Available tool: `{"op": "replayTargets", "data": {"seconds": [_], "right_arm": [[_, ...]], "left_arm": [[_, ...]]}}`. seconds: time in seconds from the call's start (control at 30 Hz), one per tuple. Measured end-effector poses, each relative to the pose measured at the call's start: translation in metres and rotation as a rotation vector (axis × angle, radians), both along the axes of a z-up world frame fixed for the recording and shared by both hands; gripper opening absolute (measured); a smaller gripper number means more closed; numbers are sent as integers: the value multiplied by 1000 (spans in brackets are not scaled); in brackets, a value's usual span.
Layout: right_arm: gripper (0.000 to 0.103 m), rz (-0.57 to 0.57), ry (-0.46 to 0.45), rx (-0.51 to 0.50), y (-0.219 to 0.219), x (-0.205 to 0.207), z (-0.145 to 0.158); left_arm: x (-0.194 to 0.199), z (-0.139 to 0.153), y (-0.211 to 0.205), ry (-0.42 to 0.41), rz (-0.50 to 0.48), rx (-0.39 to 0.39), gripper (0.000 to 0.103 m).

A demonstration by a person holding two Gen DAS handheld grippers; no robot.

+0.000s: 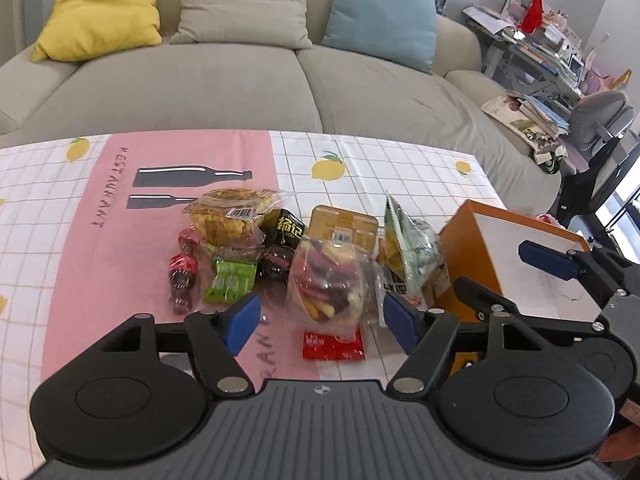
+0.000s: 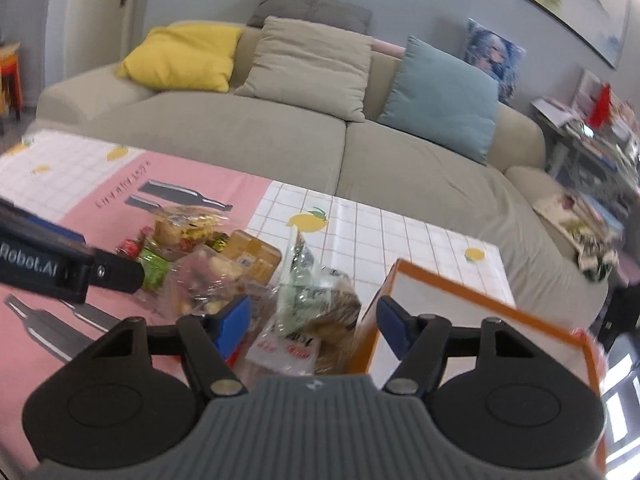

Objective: Organize snacks
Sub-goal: 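Grasp the mixed fruit chip bag with the left tool while the right grasps a green snack bag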

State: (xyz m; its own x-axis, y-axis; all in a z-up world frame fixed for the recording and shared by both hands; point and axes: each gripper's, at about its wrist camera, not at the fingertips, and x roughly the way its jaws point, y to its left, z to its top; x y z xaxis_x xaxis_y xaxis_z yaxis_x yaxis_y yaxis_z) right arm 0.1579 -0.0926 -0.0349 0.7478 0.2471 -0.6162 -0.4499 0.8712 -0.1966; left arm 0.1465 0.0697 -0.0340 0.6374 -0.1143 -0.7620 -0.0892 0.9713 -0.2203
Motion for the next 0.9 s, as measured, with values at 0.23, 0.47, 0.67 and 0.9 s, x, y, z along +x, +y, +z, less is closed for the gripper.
{"op": "replayTargets", "data": {"seconds": [0.23, 0.47, 0.67, 0.9], "right_arm": [[64, 58, -6, -88, 9, 31, -10], [64, 59, -20, -124, 6, 46, -16], [64, 37, -23, -99, 0, 60, -15], [64, 41, -32, -118, 3, 68, -20]], "left_arm": [[31, -26, 1, 34, -34, 2, 88], [53, -49, -7, 82, -50, -16, 89], [71, -67, -22, 123, -70, 34, 89], [80, -80, -25, 143, -66, 30, 81]]}}
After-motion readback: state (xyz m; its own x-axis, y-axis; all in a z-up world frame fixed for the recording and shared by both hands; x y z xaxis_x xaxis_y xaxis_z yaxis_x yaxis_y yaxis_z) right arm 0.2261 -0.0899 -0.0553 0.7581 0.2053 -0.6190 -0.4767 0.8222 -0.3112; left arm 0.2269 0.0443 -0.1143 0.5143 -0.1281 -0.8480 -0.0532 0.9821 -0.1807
